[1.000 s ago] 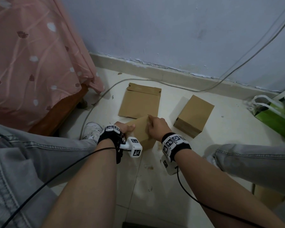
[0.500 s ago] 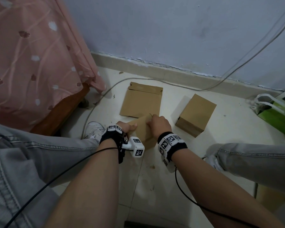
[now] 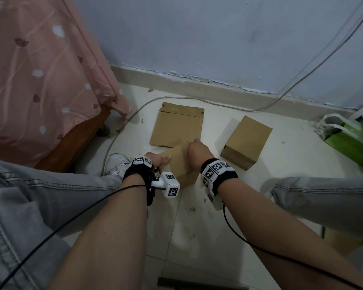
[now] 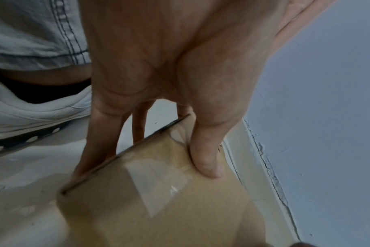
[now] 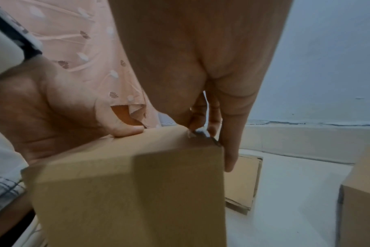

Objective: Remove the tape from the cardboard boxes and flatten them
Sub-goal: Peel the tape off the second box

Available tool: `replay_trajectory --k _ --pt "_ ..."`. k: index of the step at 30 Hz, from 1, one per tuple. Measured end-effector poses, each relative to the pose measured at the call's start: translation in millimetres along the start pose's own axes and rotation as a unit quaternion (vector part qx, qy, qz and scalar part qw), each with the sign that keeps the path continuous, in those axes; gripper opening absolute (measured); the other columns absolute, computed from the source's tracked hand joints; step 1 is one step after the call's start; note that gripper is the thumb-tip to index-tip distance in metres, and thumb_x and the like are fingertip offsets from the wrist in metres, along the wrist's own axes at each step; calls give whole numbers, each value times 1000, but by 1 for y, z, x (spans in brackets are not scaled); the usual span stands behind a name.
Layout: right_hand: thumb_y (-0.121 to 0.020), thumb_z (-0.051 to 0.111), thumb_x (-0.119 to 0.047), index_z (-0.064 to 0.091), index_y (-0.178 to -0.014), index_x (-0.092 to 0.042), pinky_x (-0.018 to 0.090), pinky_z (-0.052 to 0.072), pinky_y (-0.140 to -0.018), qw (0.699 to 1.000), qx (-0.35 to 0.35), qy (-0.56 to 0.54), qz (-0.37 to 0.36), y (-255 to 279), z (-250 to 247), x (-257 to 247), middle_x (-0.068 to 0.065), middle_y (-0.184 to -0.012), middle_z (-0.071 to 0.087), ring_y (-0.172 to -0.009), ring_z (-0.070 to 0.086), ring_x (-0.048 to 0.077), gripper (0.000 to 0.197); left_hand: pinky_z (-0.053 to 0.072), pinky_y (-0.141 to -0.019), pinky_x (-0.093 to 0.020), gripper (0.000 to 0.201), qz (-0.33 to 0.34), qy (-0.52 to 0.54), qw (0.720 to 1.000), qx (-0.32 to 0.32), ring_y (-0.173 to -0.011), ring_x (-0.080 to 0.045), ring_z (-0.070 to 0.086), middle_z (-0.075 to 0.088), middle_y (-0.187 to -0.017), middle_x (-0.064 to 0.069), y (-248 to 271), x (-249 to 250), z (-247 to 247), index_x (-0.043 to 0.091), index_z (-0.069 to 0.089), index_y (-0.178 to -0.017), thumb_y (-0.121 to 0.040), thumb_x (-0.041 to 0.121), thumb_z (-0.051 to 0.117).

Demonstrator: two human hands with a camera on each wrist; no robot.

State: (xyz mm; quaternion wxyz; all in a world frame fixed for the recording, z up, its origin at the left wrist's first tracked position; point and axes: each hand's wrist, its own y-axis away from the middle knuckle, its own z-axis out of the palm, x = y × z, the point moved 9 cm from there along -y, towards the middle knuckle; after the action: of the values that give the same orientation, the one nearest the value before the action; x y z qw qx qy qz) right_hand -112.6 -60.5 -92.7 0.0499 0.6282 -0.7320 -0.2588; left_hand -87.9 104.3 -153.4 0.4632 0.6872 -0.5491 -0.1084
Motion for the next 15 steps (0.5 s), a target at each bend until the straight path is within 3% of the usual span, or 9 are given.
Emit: replay_trajectory --k 1,3,5,9,12,15 --pt "-95 42 3 56 -118 4 37 46 -93 1000 8 -11 5 1 -2 4 19 -131 44 -107 58 35 27 46 -101 -36 77 5 -3 1000 -1 -116 -31 60 61 -128 -17 0 1 0 -3 51 -132 -91 62 52" --pt "-96 40 -2 58 -93 2 36 46 -83 998 22 -54 26 2 -5 15 21 -116 53 -98 57 35 18 46 -102 -38 77 5 8 1000 -12 -116 -31 61 62 -127 -17 -3 1 2 -3 51 -131 -90 62 54" --pt "-97 41 -9 51 -74 -1 33 43 -73 992 32 -118 43 3 -7 27 22 -98 56 -87 55 32 26 45 -104 -39 79 2 14 1000 -12 -117 -31 60 61 -128 -17 -5 -1 1 -3 50 -132 -88 63 55" --pt "-103 36 -21 60 -98 5 37 46 -87 984 47 -169 26 9 -13 34 26 -109 60 -98 56 35 36 50 -98 -38 73 6 42 999 -21 -112 -30 63 64 -124 -16 -7 -1 3 -1 54 -128 -89 60 58" --pt "-100 38 -52 56 -102 -5 35 45 -74 992 29 -120 33 7 -3 32 19 -106 62 -91 58 32 50 51 -93 -37 70 7 53 998 -15 -110 -30 64 65 -122 -16 -6 -1 2 -2 55 -127 -89 57 60" --pt "-98 44 -51 52 -114 -8 37 45 -75 999 25 -15 17 2 8 23 14 -108 63 -100 61 33 47 50 -90 -35 70 11 25 1000 -11 -107 -28 64 65 -123 -16 -3 1 2 -2 56 -126 -90 58 57"
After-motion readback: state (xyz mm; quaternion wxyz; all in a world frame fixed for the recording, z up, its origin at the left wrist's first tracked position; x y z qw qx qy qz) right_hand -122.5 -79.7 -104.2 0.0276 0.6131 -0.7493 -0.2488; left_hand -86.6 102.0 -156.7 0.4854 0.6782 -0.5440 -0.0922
